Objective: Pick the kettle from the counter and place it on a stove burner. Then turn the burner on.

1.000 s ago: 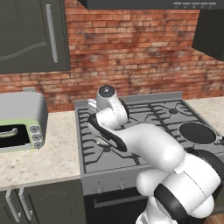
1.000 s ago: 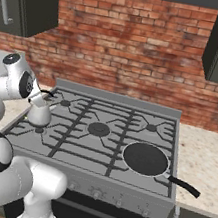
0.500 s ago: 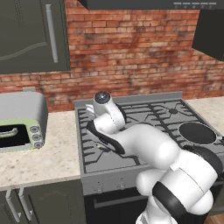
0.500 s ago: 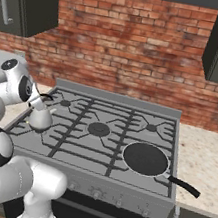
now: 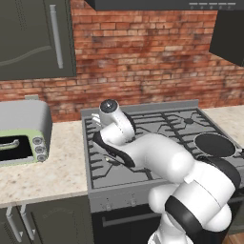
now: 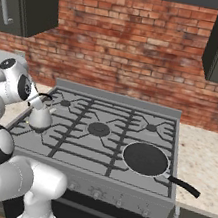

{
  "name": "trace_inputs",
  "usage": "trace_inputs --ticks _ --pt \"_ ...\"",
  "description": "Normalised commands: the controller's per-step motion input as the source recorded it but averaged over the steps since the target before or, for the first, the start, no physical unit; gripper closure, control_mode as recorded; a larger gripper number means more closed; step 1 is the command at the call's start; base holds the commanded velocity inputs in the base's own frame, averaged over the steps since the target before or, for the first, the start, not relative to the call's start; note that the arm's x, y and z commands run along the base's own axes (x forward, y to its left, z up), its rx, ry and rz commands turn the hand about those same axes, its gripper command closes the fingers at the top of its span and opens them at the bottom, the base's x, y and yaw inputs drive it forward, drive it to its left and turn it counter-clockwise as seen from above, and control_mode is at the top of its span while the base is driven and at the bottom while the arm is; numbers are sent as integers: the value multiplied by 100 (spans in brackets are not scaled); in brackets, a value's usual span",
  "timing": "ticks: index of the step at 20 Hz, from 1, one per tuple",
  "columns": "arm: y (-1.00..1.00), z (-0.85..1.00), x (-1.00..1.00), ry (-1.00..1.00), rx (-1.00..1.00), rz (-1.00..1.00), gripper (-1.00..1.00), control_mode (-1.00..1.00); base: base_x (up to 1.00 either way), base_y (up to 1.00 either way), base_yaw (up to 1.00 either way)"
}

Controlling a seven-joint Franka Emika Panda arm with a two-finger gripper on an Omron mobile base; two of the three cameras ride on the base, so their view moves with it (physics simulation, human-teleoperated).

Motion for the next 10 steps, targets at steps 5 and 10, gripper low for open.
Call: trace_inputs --ticks 5,10 --pt "0 0 0 0 0 0 -100 -100 0 0 0" --pt "0 0 0 0 0 0 -100 -100 0 0 0"
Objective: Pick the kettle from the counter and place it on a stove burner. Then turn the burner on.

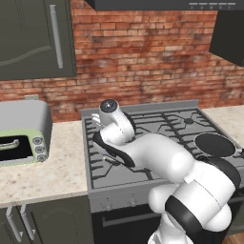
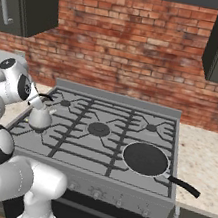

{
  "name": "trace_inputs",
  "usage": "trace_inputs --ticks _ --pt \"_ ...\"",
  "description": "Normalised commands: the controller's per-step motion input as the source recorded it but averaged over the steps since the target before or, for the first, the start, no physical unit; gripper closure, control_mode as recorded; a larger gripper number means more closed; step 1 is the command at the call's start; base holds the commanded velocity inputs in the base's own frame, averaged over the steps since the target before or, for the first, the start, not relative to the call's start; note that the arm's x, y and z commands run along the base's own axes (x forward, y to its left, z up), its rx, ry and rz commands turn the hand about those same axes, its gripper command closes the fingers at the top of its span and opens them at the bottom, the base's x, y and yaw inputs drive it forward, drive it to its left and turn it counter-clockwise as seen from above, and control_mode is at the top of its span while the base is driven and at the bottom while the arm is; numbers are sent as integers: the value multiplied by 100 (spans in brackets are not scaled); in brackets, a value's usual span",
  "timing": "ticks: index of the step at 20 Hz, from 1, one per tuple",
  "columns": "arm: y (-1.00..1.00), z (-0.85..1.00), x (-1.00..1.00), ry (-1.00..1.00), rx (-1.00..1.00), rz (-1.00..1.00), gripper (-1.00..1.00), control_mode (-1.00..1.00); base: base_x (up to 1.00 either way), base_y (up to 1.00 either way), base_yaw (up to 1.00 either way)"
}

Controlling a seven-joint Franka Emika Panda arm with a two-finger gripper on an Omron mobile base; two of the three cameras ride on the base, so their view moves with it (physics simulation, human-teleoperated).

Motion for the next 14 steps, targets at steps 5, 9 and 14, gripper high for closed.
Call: trace_inputs --ticks 5,9,14 --pt "0 4 0 0 0 0 -100 -100 0 0 0" --pt "7 32 0 0 0 0 -100 -100 0 0 0" --pt "0 11 -23 0 0 0 -100 -100 0 0 0"
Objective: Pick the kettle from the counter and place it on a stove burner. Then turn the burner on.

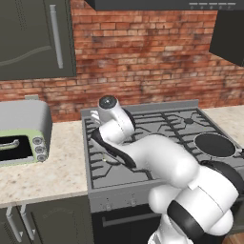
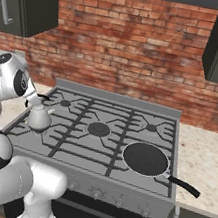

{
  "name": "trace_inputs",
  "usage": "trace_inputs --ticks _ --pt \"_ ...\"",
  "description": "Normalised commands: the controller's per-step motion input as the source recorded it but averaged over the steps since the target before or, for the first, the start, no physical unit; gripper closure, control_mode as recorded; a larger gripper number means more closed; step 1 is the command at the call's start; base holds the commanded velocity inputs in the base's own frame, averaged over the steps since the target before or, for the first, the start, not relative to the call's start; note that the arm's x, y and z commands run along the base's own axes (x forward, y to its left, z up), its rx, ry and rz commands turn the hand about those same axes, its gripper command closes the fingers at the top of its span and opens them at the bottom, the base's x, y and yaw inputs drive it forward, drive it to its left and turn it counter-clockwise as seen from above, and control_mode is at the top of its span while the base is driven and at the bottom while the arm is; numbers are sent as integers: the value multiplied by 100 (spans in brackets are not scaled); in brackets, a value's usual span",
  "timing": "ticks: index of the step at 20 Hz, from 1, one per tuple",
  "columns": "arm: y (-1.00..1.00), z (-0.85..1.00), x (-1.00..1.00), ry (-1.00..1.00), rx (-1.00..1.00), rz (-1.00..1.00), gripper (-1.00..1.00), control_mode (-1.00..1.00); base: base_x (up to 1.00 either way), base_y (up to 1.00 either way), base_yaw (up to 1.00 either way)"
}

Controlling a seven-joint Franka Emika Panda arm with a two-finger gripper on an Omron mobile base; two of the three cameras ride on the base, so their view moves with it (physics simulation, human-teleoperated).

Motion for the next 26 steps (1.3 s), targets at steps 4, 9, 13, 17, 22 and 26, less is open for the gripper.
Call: trace_inputs --ticks 4,9,13,17,22,26 --pt "0 31 -56 0 0 0 -100 -100 0 0 0" --pt "-6 13 -100 -4 0 0 -100 -100 0 0 0" --pt "-31 -6 -100 -3 0 2 -100 -100 0 0 0" --pt "-39 -43 -100 0 -1 5 -100 -100 0 0 0" --pt "-21 -68 -100 0 -8 12 -100 -100 0 0 0" --pt "-2 -74 -100 -1 -7 27 -100 -100 0 0 0"
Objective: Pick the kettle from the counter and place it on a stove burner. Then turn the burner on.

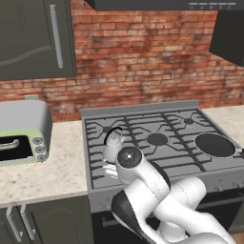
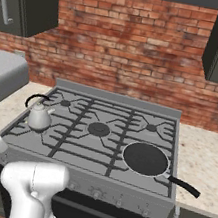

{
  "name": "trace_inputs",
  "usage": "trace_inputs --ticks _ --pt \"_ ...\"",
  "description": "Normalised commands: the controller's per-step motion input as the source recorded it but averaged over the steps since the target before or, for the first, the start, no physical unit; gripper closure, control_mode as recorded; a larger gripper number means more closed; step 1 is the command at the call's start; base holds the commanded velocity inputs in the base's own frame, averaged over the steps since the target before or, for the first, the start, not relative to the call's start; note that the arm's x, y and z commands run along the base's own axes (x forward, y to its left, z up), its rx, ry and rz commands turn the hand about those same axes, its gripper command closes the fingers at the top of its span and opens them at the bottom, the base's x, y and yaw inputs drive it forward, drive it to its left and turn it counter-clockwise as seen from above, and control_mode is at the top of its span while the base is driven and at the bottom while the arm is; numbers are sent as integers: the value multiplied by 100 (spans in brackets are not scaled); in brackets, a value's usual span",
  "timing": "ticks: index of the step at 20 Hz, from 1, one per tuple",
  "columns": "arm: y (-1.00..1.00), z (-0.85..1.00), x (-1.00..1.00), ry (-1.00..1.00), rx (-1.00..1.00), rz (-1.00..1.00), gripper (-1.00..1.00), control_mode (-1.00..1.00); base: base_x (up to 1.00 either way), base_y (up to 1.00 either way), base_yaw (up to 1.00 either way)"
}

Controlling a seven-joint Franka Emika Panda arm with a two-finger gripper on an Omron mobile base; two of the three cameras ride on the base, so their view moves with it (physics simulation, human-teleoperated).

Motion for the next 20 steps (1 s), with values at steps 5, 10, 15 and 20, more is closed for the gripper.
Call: trace_inputs --ticks 5,10,15,20 --pt "1 -62 -89 -7 -6 39 -100 -100 0 0 0" --pt "1 -80 -73 -6 -10 39 -100 -100 0 0 0" --pt "-6 -36 -31 -29 -1 28 -100 -100 0 0 0" --pt "-16 -41 -18 -27 -2 21 -100 -100 0 0 0"
